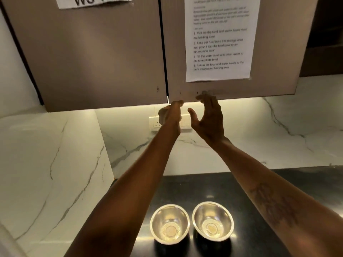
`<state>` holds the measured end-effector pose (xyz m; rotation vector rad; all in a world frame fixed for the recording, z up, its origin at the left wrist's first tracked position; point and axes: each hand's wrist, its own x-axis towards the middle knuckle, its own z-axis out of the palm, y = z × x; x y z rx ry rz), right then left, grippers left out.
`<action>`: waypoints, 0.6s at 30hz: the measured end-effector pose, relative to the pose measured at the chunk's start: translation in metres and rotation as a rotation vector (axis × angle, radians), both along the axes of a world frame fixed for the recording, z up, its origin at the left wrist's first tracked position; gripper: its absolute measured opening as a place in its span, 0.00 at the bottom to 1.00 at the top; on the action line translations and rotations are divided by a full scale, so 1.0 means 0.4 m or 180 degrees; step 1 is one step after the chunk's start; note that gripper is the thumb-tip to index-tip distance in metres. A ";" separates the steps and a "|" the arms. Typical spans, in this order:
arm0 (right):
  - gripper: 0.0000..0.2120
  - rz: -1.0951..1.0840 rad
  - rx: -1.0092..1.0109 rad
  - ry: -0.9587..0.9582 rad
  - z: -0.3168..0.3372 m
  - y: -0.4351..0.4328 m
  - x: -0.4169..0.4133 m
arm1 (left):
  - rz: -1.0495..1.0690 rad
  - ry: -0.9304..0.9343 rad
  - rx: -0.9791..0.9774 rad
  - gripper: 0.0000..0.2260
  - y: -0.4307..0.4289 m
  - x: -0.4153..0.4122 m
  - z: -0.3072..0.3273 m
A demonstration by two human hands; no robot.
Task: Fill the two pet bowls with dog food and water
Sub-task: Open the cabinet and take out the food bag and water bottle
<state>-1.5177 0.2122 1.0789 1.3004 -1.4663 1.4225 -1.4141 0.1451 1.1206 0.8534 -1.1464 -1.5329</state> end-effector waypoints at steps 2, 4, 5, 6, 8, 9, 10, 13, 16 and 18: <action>0.21 -0.0245 0.0056 0.0363 0.038 -0.006 -0.003 | -0.0149 0.0343 0.0287 0.11 0.013 0.000 0.037; 0.23 -0.0485 0.0233 0.0602 0.061 -0.012 -0.004 | -0.0305 0.0708 0.0500 0.12 0.021 -0.001 0.067; 0.24 -0.0580 0.0342 0.0659 0.069 -0.014 -0.005 | -0.0360 0.0845 0.0565 0.12 0.020 -0.003 0.078; 0.25 -0.0648 0.0440 0.0682 0.070 -0.019 -0.007 | -0.0364 0.0861 0.0598 0.15 0.020 -0.001 0.085; 0.26 -0.0729 0.0575 0.0684 0.073 -0.019 -0.004 | -0.0417 0.0758 0.0598 0.19 0.028 0.007 0.097; 0.27 -0.0739 0.0620 0.0685 0.074 -0.019 -0.001 | -0.0473 0.0732 0.0604 0.18 0.028 0.010 0.099; 0.27 -0.0751 0.0652 0.0690 0.075 -0.017 0.002 | -0.0522 0.0646 0.0595 0.17 0.033 0.017 0.101; 0.29 -0.0757 0.0710 0.0695 0.074 -0.009 0.012 | -0.0667 0.0438 0.0552 0.16 0.035 0.030 0.087; 0.29 -0.0803 0.0707 0.0704 0.074 0.010 0.028 | -0.0729 0.0496 0.0519 0.20 0.036 0.045 0.067; 0.29 -0.0837 0.0710 0.0708 0.069 0.024 0.033 | -0.0719 0.0488 0.0468 0.27 0.041 0.055 0.060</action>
